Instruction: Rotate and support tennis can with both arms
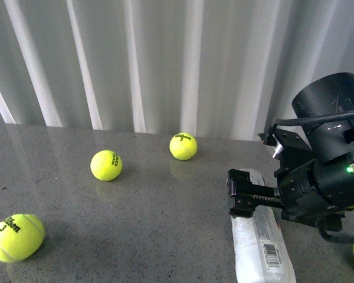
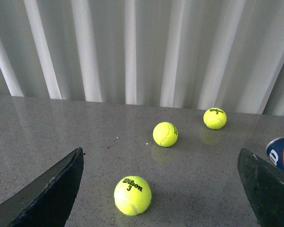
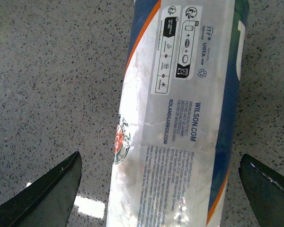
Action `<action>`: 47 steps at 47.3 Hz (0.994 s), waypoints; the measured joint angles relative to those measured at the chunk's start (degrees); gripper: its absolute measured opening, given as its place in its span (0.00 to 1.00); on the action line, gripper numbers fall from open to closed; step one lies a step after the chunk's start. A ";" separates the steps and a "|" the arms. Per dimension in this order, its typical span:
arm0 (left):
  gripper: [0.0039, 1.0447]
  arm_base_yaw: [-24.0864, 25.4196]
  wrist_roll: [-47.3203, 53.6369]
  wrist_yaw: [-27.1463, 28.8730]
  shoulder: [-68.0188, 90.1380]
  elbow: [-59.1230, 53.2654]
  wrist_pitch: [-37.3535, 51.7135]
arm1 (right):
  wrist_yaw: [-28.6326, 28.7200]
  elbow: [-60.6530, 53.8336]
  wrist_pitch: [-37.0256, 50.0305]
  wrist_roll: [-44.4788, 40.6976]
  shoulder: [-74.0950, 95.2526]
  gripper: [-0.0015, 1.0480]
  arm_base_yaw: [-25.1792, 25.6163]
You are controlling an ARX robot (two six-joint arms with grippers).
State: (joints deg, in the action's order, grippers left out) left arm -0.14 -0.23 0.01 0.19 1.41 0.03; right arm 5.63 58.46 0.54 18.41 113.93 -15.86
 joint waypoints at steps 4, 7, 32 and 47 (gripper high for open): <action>0.94 0.00 0.00 0.00 0.00 0.00 0.00 | -0.20 1.73 -0.50 0.70 2.25 0.93 -0.17; 0.94 0.00 0.00 0.00 0.00 0.00 0.00 | -0.44 2.82 -0.76 1.16 3.63 0.93 -0.26; 0.94 0.00 0.00 0.02 0.00 0.00 0.00 | 1.64 4.59 5.73 -27.63 5.81 0.49 -0.37; 0.94 0.00 0.00 0.02 0.00 0.00 0.00 | 12.98 2.05 -0.22 -81.50 -0.55 0.24 -3.63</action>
State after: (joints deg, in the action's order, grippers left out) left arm -0.14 -0.23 0.03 0.19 1.41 0.03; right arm 18.61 60.51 0.32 -63.09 113.38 -19.49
